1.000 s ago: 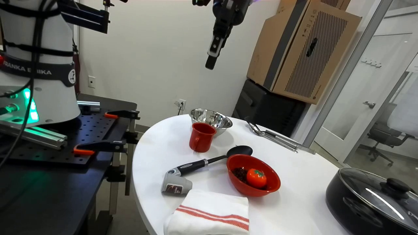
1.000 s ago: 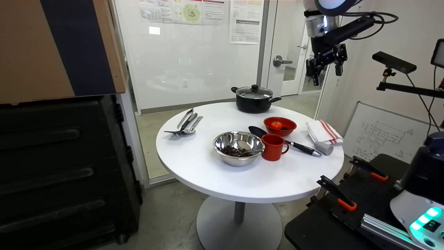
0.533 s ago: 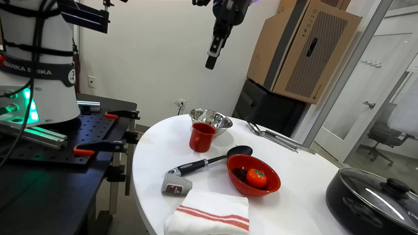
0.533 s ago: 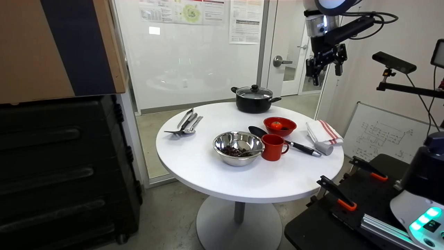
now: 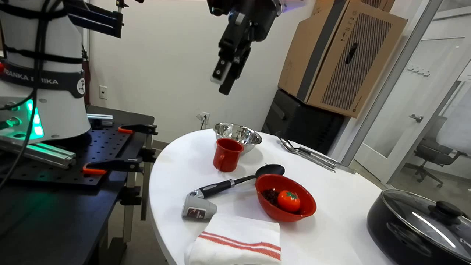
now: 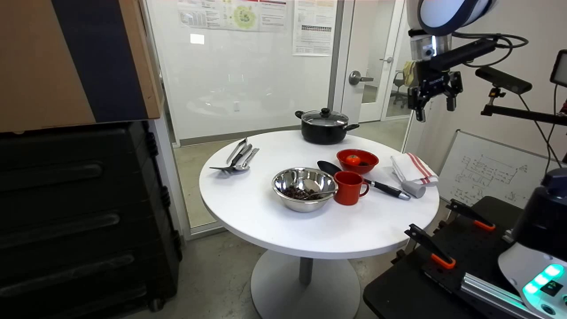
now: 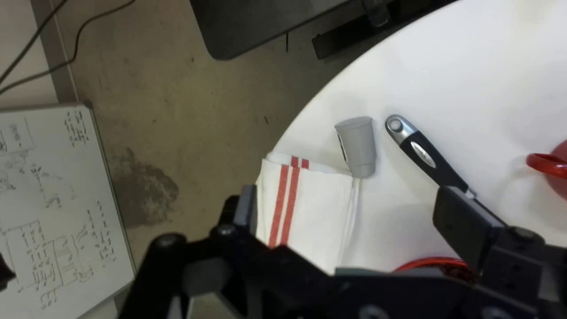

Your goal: Move the grey object backward

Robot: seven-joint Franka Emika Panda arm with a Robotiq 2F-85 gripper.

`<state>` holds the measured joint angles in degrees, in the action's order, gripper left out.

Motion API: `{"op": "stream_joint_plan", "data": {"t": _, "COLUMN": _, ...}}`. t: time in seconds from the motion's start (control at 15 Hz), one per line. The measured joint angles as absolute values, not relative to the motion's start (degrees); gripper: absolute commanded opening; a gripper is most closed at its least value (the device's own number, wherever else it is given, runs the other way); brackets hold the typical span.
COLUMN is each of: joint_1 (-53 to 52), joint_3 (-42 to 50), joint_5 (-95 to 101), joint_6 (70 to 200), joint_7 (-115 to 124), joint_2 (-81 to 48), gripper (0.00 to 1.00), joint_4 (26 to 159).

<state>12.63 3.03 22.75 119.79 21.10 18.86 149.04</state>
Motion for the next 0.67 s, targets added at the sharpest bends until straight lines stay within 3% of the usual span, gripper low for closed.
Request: {"op": "stream_joint_plan", "data": {"t": 0.67, "joint_1": 17.8, "joint_3": 10.7, "joint_5": 23.3, "joint_6": 131.4, "joint_7": 21.9, "joint_2": 3.0, "gripper": 1.00, "joint_4": 149.5}}
